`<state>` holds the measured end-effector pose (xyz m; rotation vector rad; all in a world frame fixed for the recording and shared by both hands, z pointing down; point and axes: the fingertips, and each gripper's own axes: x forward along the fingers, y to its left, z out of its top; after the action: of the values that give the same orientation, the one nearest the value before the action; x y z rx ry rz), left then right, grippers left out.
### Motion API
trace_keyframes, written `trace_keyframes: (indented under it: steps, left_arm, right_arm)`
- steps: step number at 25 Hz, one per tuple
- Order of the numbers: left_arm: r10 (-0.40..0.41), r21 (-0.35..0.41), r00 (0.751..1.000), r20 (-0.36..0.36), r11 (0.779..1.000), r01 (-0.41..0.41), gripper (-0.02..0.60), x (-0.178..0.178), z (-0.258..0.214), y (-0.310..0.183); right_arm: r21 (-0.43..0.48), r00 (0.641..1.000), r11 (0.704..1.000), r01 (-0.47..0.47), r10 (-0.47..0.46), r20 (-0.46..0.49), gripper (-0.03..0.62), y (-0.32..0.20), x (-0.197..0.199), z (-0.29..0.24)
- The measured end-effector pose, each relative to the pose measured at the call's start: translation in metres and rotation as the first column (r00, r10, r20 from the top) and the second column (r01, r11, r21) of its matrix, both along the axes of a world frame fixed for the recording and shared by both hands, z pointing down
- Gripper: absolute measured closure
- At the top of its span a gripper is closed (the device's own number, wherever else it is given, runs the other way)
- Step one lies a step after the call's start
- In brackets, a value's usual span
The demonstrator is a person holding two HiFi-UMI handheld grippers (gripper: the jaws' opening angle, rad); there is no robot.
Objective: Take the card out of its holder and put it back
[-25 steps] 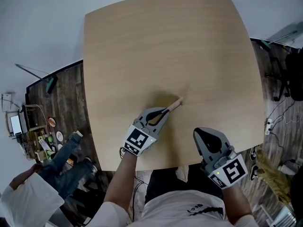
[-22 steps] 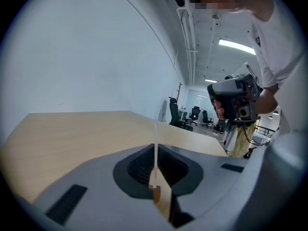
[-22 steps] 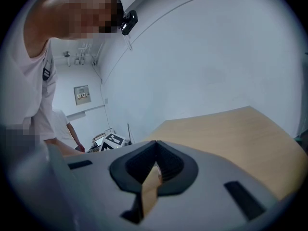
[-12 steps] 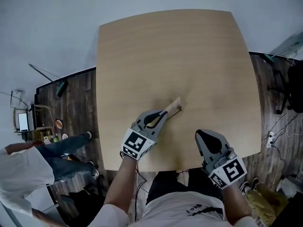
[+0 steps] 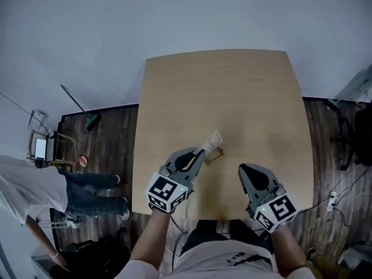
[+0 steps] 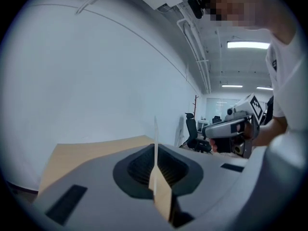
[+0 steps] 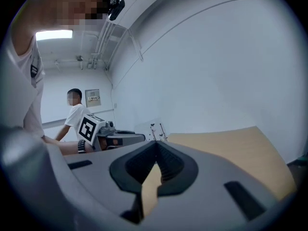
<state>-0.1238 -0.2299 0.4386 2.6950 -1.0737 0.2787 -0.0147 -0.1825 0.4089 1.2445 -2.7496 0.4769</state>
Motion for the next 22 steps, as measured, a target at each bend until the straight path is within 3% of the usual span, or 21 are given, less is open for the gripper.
trace_keyframes:
  steps: [6,13,22]
  left_arm:
    - [-0.092,0.05,0.996,-0.018,0.994,0.093,0.555,0.003,-0.068,0.014]
    - [-0.161,0.057,0.986,-0.053,0.985,0.164,0.555,-0.007,-0.109,0.056]
    - [-0.178,0.089,0.983,-0.052,0.979,0.182,0.557,-0.005,-0.138,0.073]
  right_arm:
    - [0.089,0.999,0.995,0.049,-0.049,-0.003,0.582,-0.012,-0.008,-0.049]
    - [0.165,0.994,0.981,0.099,-0.103,0.019,0.582,0.014,-0.016,-0.09]
    - [0.204,0.989,0.97,0.133,-0.142,0.033,0.582,0.018,-0.023,-0.118]
